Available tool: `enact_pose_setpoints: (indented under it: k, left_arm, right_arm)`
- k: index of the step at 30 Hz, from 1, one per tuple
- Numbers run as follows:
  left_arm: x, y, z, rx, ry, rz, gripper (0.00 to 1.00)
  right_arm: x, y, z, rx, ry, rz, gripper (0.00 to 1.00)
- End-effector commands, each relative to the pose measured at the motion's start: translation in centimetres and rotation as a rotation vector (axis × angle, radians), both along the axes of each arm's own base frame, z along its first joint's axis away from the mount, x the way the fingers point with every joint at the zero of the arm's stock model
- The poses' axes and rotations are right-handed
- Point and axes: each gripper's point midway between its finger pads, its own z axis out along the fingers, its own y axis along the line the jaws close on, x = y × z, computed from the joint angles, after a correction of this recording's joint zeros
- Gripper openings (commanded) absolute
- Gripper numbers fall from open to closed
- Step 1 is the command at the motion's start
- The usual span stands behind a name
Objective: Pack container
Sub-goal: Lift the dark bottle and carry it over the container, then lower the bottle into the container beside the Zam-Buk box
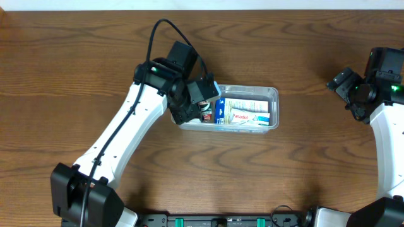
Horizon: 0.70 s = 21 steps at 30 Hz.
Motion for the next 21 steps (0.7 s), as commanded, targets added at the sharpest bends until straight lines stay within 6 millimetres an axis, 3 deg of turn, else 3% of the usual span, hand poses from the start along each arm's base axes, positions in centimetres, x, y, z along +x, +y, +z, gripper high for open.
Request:
enact_pose_setpoints:
  k: [1,7,21]
  left_arm:
    - [-0.8,-0.7,-0.1,-0.017,0.007,-0.031,0.15]
    - [-1.1,-1.6,-1.1,-0.021,0.0,-0.057,0.14]
    - [-0.9,-2.0,-1.1,-0.028,-0.015,-0.067,0.15]
  right_arm:
    - [0.0,-0.4,0.2,-0.001,-0.004,-0.017,0.99]
    - [0.0,-0.4,0.2,-0.001,-0.004,-0.017,0.99]
    - [0.0,-0.4,0.2,-0.001,-0.004,-0.017,0.99]
